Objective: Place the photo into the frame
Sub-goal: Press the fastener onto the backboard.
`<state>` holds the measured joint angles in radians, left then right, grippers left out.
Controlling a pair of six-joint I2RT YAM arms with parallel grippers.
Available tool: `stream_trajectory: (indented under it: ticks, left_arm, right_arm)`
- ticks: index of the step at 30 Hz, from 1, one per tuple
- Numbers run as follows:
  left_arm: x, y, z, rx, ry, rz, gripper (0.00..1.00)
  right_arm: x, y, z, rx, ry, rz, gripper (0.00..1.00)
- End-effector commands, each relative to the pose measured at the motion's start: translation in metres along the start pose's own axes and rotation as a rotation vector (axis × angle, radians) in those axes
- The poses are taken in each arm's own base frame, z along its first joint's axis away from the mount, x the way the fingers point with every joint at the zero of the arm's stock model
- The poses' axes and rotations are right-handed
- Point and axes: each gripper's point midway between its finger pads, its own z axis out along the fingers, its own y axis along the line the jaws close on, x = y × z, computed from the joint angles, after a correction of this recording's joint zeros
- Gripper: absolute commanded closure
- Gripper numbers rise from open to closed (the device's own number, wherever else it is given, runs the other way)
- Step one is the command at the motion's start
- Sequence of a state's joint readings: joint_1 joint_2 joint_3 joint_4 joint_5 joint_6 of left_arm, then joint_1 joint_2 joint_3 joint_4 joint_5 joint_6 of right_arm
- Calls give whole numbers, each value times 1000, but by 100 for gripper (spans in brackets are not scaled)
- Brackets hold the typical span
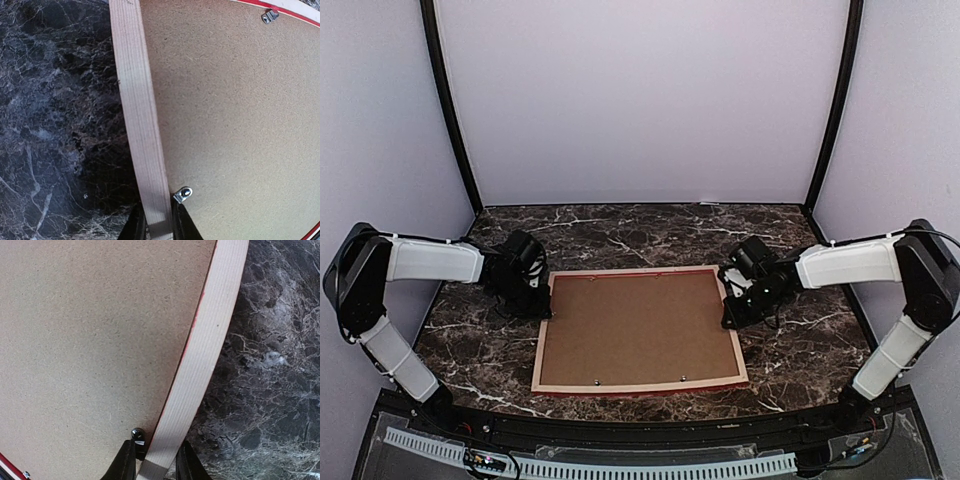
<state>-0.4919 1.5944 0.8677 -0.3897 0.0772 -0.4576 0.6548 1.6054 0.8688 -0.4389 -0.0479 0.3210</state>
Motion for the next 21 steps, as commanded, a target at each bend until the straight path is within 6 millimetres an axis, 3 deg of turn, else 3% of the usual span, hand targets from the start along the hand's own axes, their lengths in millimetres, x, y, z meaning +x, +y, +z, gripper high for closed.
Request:
stream_trajectory:
  ticks: [1, 5, 11, 21]
  left_arm:
    - [25, -18, 9, 84, 84, 60, 84]
    - [25, -19, 8, 85, 82, 61, 84]
    - [24, -20, 7, 89, 71, 53, 84]
    - [25, -22, 10, 95, 76, 52, 84]
  right_arm:
    - [-13, 13, 3, -108, -50, -50, 94]
    - [-19, 14, -6, -231, -87, 24, 90]
    - [-26, 17, -12, -333, -85, 107, 69]
    - [-20, 1, -4, -233, -46, 123, 68]
